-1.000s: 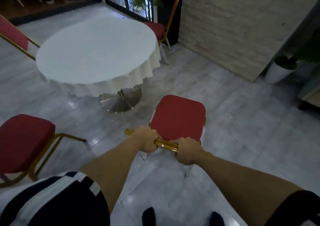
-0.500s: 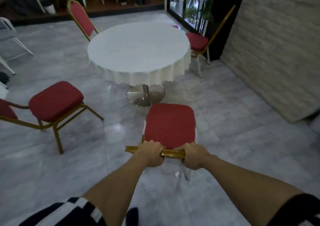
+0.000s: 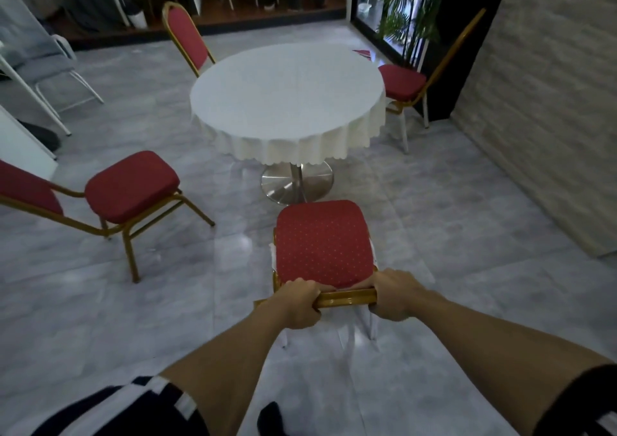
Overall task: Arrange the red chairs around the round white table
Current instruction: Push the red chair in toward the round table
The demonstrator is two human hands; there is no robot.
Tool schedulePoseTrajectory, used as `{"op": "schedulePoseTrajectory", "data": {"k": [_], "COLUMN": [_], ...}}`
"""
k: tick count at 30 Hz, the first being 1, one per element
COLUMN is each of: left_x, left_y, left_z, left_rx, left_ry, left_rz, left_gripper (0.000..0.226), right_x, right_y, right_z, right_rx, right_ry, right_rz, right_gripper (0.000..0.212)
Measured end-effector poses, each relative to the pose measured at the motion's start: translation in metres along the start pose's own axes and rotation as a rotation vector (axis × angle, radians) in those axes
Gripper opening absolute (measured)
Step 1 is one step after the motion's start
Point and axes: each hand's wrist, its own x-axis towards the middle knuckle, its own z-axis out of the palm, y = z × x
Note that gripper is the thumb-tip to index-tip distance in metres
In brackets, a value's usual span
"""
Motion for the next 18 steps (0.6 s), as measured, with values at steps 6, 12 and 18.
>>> {"op": "schedulePoseTrajectory", "data": {"k": [6, 12, 18], "left_x": [0.02, 0.068, 0.129], "left_y": [-0.001, -0.015, -0.043], "left_z": [-0.006, -0.038, -0.089], "left_rx": [-0.02, -0.042, -0.032], "left_ry": [0.092, 0.05, 0.075], "left_rz": [-0.06, -0.079, -0.089], "left_gripper": [0.036, 0.026, 0.033], "right_x": [0.022, 0.065, 0.134], "right_y": [0.016, 0.036, 0.057], "right_z": [-0.015, -0.044, -0.09], "right_rx": [0.003, 0.002, 0.002], "right_ry": [0.015, 0.026, 0.028], "right_rz": [-0.003, -0.018, -0.026], "right_gripper": [0.049, 0.045, 0.046]}}
